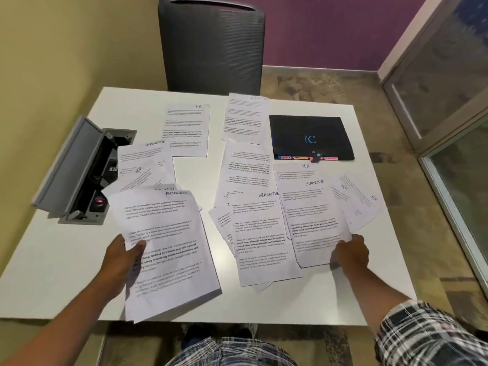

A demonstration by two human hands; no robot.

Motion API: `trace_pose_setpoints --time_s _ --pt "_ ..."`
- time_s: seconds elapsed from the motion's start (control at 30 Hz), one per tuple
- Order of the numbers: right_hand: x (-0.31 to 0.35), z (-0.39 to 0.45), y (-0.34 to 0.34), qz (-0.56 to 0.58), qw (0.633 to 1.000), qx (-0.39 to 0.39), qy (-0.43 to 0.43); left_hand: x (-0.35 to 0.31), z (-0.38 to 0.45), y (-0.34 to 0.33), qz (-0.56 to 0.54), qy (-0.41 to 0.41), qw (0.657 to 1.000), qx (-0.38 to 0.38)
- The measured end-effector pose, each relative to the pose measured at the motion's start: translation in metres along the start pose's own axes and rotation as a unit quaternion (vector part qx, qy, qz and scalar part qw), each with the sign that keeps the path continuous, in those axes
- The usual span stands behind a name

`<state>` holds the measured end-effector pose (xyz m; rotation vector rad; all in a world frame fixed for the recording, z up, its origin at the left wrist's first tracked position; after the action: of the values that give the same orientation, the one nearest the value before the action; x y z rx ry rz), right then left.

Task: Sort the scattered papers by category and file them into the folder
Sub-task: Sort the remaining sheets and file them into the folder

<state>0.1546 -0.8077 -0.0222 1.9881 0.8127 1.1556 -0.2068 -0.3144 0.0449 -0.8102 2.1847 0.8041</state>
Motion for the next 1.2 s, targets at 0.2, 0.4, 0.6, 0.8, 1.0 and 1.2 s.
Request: trace_pose_setpoints --time_s 0.2,0.4,0.6,0.8,1.0,1.2 --pt "0.047 -0.053 -0.026 -0.170 0.965 -0.113 0.167 0.003 -0.003 -0.007 0.001 0.008 1.000 -0.013" --pt "0.084 -0.179 -0.119 -0.152 0.839 0.121 0.508 0.011 -0.013 -0.010 -0.003 0.021 1.000 -0.023" --pt "0.114 -0.227 -0.182 -0.259 0.780 0.147 0.550 0.016 -0.024 0.007 0.015 0.018 0.999 -0.031" --pt "0.122 -0.241 -0.191 -0.356 0.759 0.094 0.538 0.029 -0.028 0.035 0.005 0.024 0.999 -0.044" --pt "0.117 -0.251 -0.199 -0.367 0.749 0.067 0.548 0.040 -0.024 0.054 0.004 0.051 0.998 -0.040" --pt "0.132 -0.248 -0.190 -0.354 0.778 0.056 0.516 0.037 -0.016 0.070 -0.003 0.061 0.997 -0.037"
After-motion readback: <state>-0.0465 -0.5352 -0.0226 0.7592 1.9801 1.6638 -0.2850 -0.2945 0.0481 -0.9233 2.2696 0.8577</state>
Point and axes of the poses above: each hand's wrist, its own z-axis towards the middle knuckle, its own y-axis out of the back of the hand, x = y × z, the point moved 5 cm from there along z, towards the middle knuckle, and after that the axes turned 5 degrees about y, right-handed, at the moved point
